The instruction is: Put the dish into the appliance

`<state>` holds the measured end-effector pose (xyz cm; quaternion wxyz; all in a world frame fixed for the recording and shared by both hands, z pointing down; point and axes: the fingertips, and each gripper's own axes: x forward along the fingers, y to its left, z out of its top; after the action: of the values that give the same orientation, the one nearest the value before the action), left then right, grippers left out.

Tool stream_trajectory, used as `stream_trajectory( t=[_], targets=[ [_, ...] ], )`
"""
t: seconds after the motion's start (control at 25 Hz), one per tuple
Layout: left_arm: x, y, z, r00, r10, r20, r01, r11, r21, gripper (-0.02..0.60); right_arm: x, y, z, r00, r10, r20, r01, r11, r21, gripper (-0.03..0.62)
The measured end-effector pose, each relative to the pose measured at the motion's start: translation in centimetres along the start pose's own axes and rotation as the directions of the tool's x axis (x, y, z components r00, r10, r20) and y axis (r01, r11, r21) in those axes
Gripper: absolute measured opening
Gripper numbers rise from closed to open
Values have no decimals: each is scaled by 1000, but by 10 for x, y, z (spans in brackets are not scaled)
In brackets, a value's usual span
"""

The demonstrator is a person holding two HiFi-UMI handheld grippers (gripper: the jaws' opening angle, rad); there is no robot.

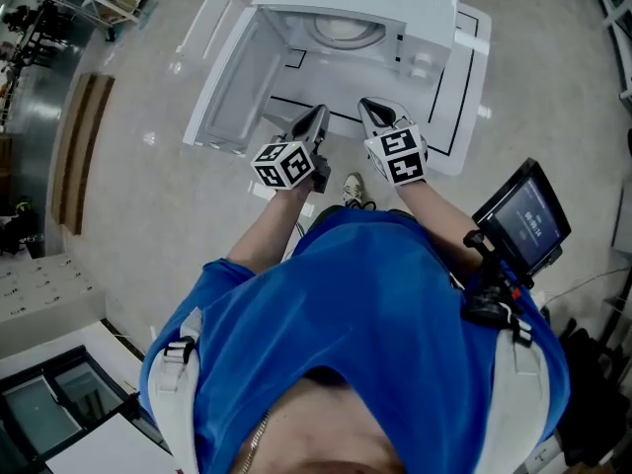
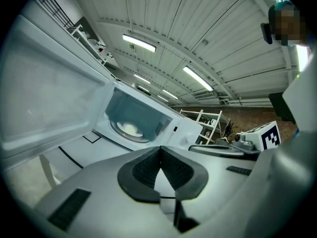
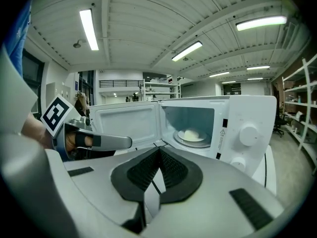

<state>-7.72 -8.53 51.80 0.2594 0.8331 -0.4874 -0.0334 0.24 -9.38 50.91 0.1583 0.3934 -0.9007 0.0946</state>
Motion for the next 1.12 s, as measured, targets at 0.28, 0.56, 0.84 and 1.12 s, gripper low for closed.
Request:
stream_trajectory(
  t=[0.28, 0.56, 0.84, 1.12],
  targets=[
    [-33, -30, -17, 999, 29, 26, -29, 1000, -2, 6, -49, 12, -14, 1000, 23, 10, -23, 1000, 20, 3],
    [-50, -49, -28, 999, 40, 29, -40, 999, -10, 6, -74, 23, -18, 999, 40, 15, -40, 999, 18, 3],
    [-51, -56, -32, 998, 48, 37, -47, 999, -9, 6, -82, 25, -21, 998, 55, 19, -56, 998, 11, 3],
    [-48, -59, -33, 998, 48, 39, -48, 999, -9, 6, -83, 23, -21, 998, 59, 26, -60, 998, 10, 3]
  ],
)
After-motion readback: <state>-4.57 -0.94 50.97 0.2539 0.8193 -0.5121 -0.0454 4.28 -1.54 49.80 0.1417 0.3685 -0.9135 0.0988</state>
